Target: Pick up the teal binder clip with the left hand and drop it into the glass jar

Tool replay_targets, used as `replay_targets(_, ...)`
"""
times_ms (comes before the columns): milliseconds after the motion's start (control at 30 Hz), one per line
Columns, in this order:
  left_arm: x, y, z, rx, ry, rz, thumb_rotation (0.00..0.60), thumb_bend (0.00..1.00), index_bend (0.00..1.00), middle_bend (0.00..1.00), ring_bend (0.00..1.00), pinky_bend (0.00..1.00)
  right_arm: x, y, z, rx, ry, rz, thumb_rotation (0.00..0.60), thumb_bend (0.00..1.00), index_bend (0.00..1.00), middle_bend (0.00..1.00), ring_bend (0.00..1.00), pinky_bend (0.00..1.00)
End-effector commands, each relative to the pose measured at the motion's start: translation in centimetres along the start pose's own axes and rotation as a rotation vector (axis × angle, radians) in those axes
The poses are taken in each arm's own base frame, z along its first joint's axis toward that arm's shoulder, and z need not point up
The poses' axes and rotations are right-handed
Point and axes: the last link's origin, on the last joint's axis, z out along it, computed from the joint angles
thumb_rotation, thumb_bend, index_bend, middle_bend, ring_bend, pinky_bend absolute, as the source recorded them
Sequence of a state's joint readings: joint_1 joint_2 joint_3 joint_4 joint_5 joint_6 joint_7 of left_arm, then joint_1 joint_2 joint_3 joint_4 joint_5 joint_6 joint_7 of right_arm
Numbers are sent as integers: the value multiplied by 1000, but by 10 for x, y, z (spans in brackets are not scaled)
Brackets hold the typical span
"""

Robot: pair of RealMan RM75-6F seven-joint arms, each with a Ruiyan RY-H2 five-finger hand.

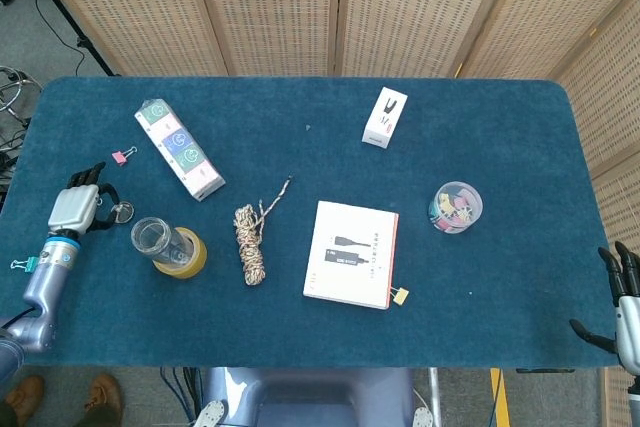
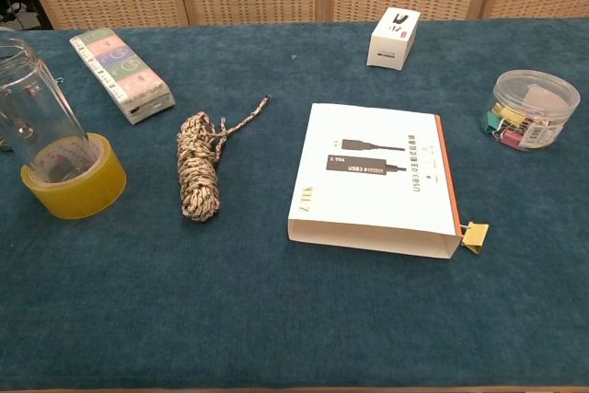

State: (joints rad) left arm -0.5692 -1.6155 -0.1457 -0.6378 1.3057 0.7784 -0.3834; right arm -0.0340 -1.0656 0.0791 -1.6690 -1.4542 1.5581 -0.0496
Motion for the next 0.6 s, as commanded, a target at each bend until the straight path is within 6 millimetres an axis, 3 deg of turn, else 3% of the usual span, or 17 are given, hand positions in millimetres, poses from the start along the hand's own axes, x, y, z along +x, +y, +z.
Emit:
replay_targets(33, -1, 2, 1, -1, -1, 5, 600, 392, 523, 0, 0, 0, 1, 0, 0, 0, 1, 0, 600, 0, 0, 0, 0, 0)
replay_targets(600, -5, 6, 5, 9, -3, 17, 600, 462, 575, 0, 0, 0, 2, 2, 0, -3, -1, 15, 600, 0, 0, 0, 0, 0)
